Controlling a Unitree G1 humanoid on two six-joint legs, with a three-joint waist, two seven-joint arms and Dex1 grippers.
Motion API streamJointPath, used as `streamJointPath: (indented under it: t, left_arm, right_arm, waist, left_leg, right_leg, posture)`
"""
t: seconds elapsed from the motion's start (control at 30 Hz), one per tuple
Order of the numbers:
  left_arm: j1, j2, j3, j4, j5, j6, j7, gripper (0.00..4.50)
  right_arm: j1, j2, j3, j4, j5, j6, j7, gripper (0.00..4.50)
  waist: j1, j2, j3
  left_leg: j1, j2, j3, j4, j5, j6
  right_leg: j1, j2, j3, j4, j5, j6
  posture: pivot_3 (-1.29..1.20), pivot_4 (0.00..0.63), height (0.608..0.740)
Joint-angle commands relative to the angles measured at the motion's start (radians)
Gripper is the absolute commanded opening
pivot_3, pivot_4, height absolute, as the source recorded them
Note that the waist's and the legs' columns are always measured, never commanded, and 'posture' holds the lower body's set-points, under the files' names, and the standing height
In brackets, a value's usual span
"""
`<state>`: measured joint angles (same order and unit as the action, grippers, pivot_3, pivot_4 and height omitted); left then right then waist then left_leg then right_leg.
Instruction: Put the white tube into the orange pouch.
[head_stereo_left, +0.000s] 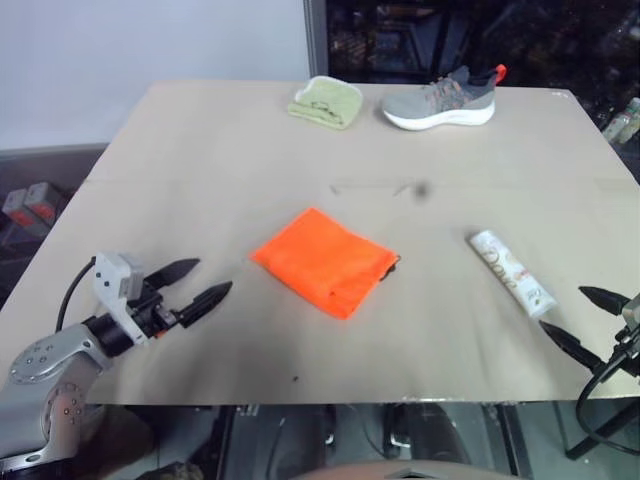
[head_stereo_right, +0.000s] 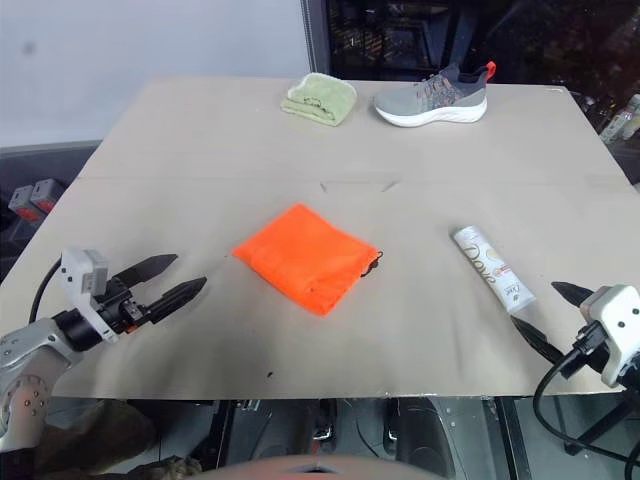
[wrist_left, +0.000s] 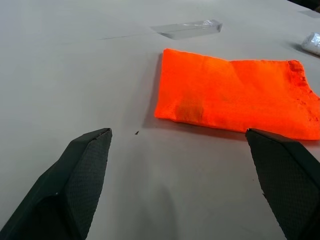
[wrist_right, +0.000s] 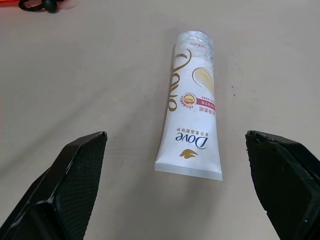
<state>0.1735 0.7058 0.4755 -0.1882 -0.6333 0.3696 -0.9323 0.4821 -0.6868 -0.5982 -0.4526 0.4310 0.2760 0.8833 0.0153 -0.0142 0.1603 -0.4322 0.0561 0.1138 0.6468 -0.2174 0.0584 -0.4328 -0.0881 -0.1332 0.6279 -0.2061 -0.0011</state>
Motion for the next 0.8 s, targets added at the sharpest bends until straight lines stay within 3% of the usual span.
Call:
streamJointPath:
  t: [0.03,0.3,0.43,0.8]
  left_arm:
    - [-0.004,0.016,0.012,-0.064,-0.028,0.003,-0.017,4.44]
    - [-0.051,0.048,-0.105,-0.123,0.032,-0.037,-0.074,4.44]
    - [-0.096,0.066,-0.218,-0.111,0.164,-0.167,-0.122,4.44]
    - [-0.513,0.017,-0.595,0.119,0.364,-0.327,-0.313,4.44]
  right_arm:
    - [-0.013,-0.017,-0.03,-0.052,0.036,0.013,-0.009,4.49]
    - [-0.046,-0.038,0.014,-0.215,0.117,0.117,-0.032,4.49]
    - [-0.062,-0.056,0.065,-0.277,0.135,0.122,-0.016,4.49]
    - [-0.171,-0.101,0.238,-0.395,0.137,0.174,-0.062,4.49]
  waist:
    - [0.0,0.0,0.0]
    - [0.002,0.001,0.0]
    - [0.002,0.001,0.0]
    - [0.008,0.001,0.0]
  left_leg:
    - [0.0,0.0,0.0,0.0,0.0,0.0]
    - [0.0,0.0,0.0,0.0,0.0,0.0]
    - [0.0,0.0,0.0,0.0,0.0,0.0]
    - [0.0,-0.001,0.0,0.003,0.0,0.001]
  right_leg:
    - [0.0,0.0,0.0,0.0,0.0,0.0]
    - [0.0,0.0,0.0,0.0,0.0,0.0]
    - [0.0,0.001,0.0,0.0,0.0,0.0]
    - [0.002,0.002,-0.001,0.0,0.0,0.0]
  posture:
    - [0.0,0.15,0.74]
    - [0.0,0.15,0.74]
    - [0.0,0.15,0.74]
    - [0.0,0.15,0.74]
